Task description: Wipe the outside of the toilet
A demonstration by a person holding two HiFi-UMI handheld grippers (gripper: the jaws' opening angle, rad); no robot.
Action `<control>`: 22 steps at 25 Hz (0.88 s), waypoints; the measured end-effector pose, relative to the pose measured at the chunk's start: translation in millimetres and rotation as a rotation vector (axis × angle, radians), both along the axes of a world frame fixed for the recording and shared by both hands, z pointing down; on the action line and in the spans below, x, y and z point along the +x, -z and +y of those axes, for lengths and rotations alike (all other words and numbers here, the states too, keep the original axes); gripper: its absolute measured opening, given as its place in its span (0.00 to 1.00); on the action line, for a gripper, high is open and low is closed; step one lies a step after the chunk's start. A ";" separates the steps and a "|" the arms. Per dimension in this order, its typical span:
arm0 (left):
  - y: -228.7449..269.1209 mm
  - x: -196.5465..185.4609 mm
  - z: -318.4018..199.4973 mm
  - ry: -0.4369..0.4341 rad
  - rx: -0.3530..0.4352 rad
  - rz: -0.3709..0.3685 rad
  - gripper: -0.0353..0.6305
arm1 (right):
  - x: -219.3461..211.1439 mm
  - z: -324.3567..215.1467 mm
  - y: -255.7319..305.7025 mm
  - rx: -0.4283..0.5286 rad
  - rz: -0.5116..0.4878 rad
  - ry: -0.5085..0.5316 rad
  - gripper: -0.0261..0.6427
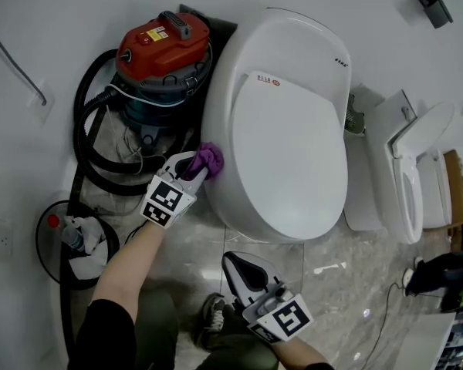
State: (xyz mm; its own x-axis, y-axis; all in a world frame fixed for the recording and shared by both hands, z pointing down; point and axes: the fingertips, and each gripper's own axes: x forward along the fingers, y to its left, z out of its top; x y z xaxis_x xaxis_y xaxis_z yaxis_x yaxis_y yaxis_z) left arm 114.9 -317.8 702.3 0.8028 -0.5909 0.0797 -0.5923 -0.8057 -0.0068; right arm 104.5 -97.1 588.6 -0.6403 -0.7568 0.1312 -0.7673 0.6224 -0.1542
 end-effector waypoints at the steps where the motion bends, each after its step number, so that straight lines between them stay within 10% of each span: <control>1: -0.2 -1.1 -8.8 0.009 0.005 -0.010 0.16 | -1.5 1.2 1.3 0.005 -0.007 0.007 0.04; 7: 0.7 -7.3 -77.1 0.138 -0.030 -0.063 0.15 | 5.9 12.7 -6.6 -0.025 0.010 0.020 0.04; 14: -10.7 -17.1 -92.8 0.264 -0.104 0.063 0.15 | 14.8 25.1 -20.5 -0.070 0.054 -0.009 0.04; 22: -3.9 -28.3 -21.3 0.081 0.028 0.134 0.15 | 5.1 14.8 -6.2 -0.031 -0.015 -0.011 0.04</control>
State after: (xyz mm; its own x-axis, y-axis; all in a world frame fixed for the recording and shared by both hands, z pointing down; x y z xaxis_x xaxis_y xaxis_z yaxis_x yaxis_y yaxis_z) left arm 86.6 -339.1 706.2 0.7544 -0.6550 -0.0422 -0.6528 -0.7555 0.0551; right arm 109.6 -82.3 594.8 -0.6343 -0.7593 0.1453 -0.7714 0.6090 -0.1847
